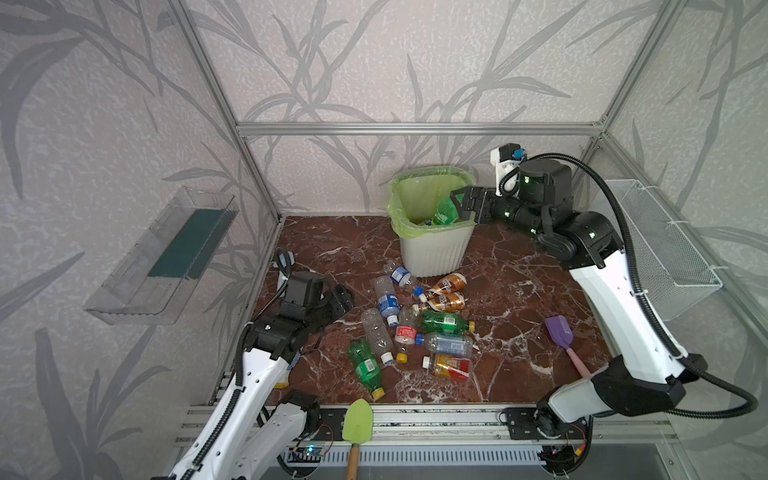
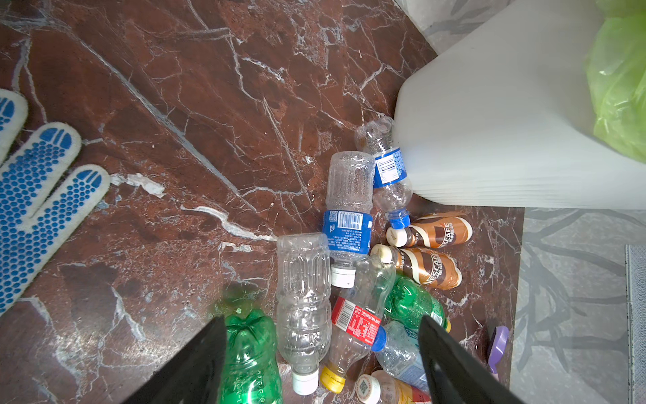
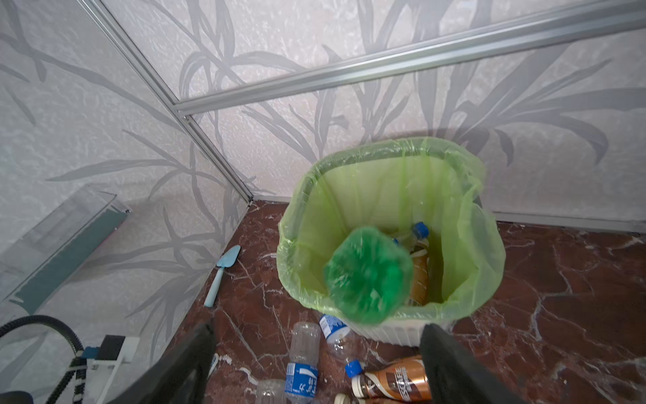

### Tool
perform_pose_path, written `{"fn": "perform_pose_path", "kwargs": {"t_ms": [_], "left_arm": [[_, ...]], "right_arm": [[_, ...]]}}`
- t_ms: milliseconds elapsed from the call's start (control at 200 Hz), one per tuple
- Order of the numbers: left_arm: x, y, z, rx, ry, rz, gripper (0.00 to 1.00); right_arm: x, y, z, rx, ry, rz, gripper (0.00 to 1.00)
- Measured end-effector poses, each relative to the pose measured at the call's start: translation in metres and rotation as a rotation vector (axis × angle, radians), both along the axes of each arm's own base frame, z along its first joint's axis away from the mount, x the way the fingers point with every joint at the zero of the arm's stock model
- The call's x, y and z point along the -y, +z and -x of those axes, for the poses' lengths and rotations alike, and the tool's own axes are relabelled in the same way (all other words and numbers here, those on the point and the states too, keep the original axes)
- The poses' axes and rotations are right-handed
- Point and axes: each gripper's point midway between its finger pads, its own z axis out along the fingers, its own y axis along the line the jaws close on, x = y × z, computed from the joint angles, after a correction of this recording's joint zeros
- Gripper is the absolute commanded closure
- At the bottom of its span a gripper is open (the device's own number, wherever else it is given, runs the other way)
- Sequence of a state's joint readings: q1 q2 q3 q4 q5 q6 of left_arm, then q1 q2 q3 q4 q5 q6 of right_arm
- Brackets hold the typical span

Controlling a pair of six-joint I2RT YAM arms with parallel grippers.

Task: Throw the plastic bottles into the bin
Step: 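Carry the green Sprite bottle over the bin with the right gripper and drop it, then grasp another green Sprite bottle with the left gripper while the right gripper hovers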

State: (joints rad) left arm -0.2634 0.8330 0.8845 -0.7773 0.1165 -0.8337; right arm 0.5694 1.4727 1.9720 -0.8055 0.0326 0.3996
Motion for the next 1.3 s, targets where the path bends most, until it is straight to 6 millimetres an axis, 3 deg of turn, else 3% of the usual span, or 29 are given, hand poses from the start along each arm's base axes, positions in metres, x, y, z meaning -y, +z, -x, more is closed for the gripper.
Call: {"fn": "perform_pose_path", "kwargs": {"t_ms": [235, 490, 715, 1005, 1300], "left_arm": [[-0.002, -0.001, 0.002, -0.005, -0.003, -0.012, 0.14], [-0.001, -0.005, 0.001, -0.023, -0.011, -0.020, 0.14], [0.005, -0.020, 0.010, -0.073, -0.037, 0.019, 0.17], [0.018, -0.065, 0.043, -0.217, -0.090, 0.098, 0.18], [0.018, -0.072, 0.055, -0.245, -0.113, 0.096, 0.17]], "right_arm": [[0.027, -0.109, 0.047, -0.272, -0.003, 0.135, 0.07], [0.043, -0.184, 0.084, -0.452, -0.002, 0.174, 0.12], [0.043, -0.266, 0.123, -0.668, 0.003, 0.228, 0.15], [0.018, -0.301, 0.178, -0.732, 0.025, 0.313, 0.15], [0.006, -0.309, 0.207, -0.689, -0.012, 0.330, 0.15]]}}
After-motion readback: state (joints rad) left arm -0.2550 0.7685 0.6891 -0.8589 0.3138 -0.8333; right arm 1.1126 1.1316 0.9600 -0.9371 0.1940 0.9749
